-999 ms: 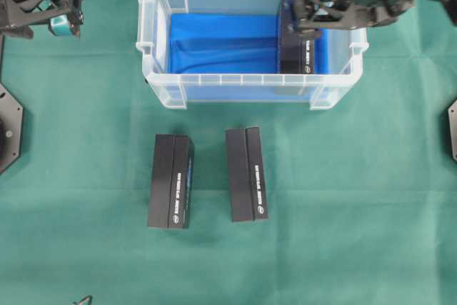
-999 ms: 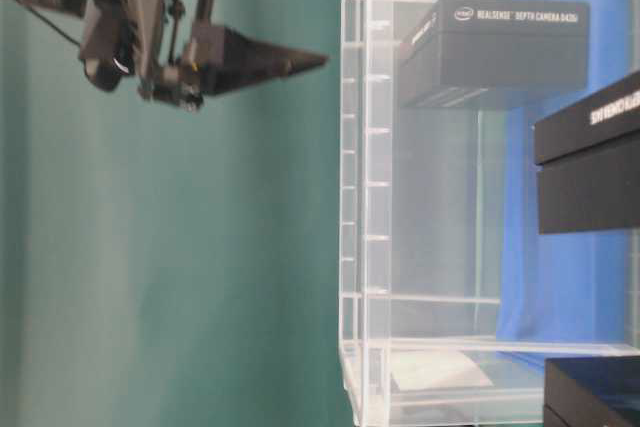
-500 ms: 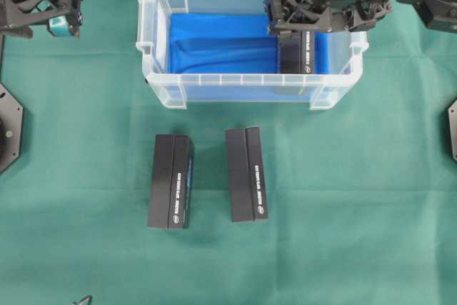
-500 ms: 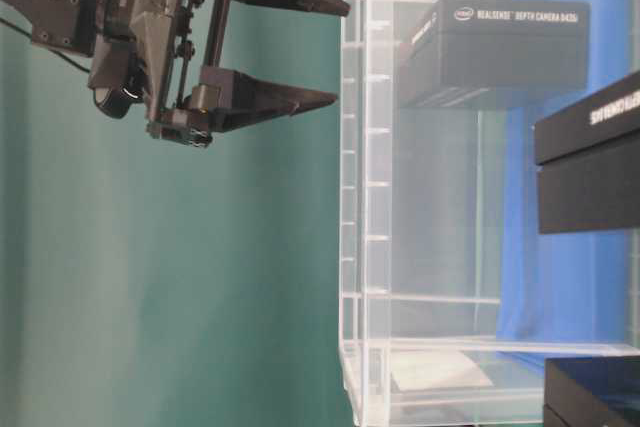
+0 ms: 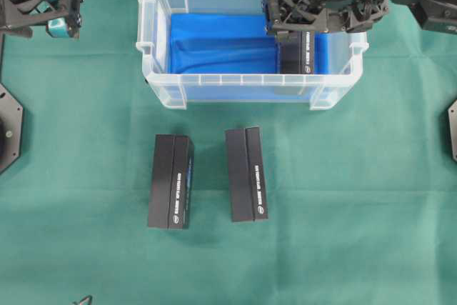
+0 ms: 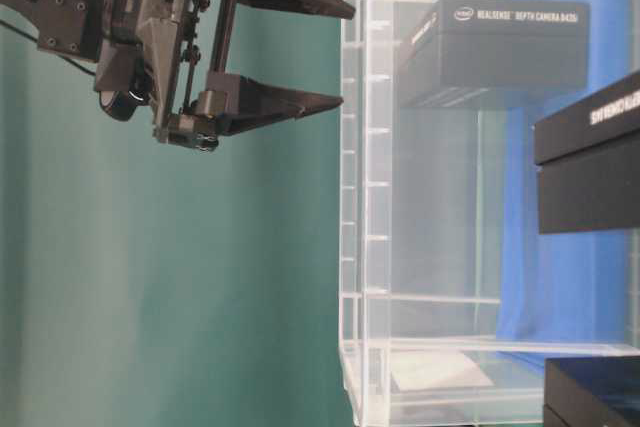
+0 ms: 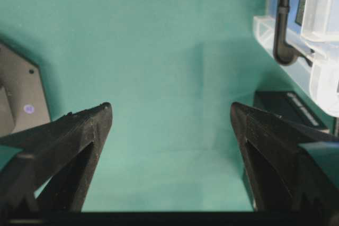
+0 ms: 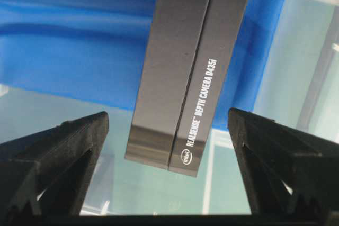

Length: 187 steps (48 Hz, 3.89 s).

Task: Take out the box from the case.
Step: 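Lower the right gripper and close it on the right black box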

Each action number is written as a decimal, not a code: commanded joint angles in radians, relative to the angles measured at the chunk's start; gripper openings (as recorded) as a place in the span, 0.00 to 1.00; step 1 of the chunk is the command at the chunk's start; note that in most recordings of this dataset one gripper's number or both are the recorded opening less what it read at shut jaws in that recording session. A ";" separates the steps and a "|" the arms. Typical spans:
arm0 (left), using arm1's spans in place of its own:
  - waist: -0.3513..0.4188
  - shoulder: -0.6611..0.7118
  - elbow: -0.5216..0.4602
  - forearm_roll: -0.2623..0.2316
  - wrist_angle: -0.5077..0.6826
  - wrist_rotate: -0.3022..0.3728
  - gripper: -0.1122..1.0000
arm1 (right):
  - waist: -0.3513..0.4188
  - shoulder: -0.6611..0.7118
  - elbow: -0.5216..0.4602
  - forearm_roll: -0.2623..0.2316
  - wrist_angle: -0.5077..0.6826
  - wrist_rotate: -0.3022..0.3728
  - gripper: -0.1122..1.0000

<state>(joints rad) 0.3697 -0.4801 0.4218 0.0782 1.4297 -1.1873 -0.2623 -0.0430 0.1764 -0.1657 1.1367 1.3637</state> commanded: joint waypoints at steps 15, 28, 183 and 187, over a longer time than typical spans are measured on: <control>0.003 -0.009 -0.011 0.003 -0.003 0.003 0.97 | -0.009 -0.008 -0.028 -0.012 -0.005 -0.002 0.93; 0.003 -0.009 -0.009 0.006 -0.003 0.003 0.97 | -0.018 -0.003 -0.028 -0.015 -0.020 -0.002 0.93; 0.003 -0.020 0.011 0.009 -0.026 0.021 0.97 | -0.061 0.121 0.083 -0.020 -0.175 -0.005 0.93; 0.003 -0.020 0.012 0.008 -0.026 0.020 0.97 | -0.061 0.130 0.083 -0.020 -0.175 -0.005 0.93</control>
<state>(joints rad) 0.3682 -0.4939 0.4449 0.0828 1.4067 -1.1674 -0.3206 0.0844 0.2669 -0.1825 0.9710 1.3560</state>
